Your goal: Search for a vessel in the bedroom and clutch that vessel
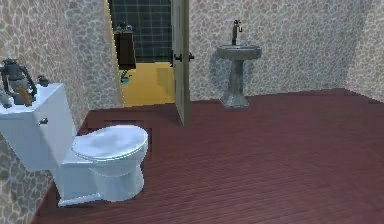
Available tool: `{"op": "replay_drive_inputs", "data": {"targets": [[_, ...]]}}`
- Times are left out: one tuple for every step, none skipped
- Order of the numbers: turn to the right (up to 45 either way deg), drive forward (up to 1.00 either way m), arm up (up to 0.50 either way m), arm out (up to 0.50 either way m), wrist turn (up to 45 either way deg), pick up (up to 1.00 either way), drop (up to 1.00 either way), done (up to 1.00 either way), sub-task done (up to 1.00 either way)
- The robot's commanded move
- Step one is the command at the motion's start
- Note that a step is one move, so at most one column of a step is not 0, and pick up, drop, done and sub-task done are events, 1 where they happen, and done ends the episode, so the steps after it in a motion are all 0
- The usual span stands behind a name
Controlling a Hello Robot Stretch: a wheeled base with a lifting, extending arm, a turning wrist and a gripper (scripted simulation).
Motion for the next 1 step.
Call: {"op": "replay_drive_inputs", "data": {"targets": [[0.0, 0.70, 0.00, 0.00, 0.0, 0.00, 0.00, 0.00, 0.00]]}}
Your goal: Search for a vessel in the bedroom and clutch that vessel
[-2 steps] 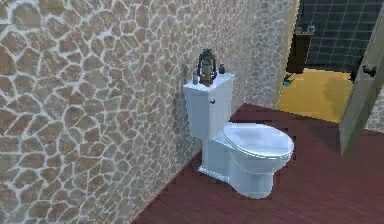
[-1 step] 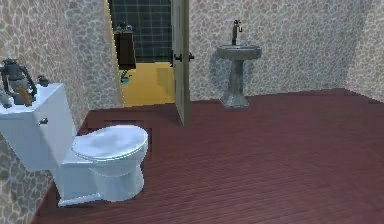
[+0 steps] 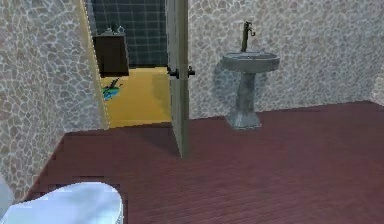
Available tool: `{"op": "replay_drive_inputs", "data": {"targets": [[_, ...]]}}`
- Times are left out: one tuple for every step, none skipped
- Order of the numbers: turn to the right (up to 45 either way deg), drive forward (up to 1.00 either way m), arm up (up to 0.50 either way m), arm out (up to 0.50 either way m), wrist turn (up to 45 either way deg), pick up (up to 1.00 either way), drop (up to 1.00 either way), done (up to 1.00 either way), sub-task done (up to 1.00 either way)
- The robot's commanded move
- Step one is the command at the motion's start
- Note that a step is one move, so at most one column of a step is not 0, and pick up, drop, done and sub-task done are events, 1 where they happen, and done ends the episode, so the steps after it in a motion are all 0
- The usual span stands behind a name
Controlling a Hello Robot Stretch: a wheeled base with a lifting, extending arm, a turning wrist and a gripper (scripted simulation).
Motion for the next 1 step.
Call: {"op": "replay_drive_inputs", "data": {"targets": [[6.0, 0.00, 0.00, 0.00, 0.0, 0.00, 0.00, 0.00, 0.00]]}}
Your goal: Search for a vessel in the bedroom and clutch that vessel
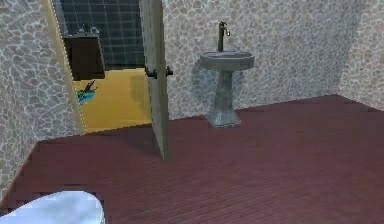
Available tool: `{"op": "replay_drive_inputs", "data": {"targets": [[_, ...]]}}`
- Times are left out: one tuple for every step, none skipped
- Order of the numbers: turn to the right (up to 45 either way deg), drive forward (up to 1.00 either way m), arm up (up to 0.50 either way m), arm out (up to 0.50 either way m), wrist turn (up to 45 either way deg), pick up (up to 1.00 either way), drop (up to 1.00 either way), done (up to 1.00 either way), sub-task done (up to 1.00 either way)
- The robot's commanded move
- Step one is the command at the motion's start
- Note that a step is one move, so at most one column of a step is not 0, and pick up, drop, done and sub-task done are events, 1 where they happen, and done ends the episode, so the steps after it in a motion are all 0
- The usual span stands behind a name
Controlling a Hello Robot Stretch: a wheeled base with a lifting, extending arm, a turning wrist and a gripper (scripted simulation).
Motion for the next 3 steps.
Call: {"op": "replay_drive_inputs", "data": {"targets": [[0.0, 1.00, 0.00, 0.00, 0.0, 0.00, 0.00, 0.00, 0.00], [0.0, 0.40, 0.00, 0.00, 0.0, 0.00, 0.00, 0.00, 0.00], [-45.0, 0.00, 0.00, 0.00, 0.0, 0.00, 0.00, 0.00, 0.00]]}}
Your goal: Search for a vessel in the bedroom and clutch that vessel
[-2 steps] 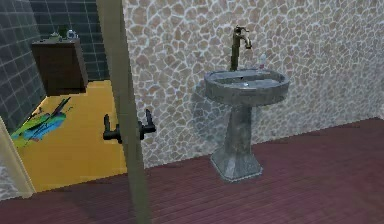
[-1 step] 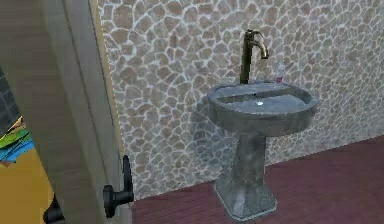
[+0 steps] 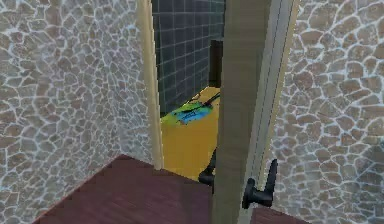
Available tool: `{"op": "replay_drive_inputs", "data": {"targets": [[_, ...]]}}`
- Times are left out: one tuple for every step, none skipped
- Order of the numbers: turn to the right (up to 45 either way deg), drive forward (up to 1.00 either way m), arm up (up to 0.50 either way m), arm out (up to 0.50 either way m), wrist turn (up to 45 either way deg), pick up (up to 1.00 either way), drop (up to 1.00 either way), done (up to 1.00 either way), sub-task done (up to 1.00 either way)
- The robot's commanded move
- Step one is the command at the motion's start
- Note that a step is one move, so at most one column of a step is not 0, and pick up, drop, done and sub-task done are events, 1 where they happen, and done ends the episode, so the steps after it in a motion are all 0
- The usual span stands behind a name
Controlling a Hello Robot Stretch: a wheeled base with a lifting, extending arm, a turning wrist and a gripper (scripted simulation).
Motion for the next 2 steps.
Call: {"op": "replay_drive_inputs", "data": {"targets": [[-24.0, 0.00, 0.00, 0.00, 0.0, 0.00, 0.00, 0.00, 0.00], [0.0, 0.75, 0.00, 0.00, 0.0, 0.00, 0.00, 0.00, 0.00]]}}
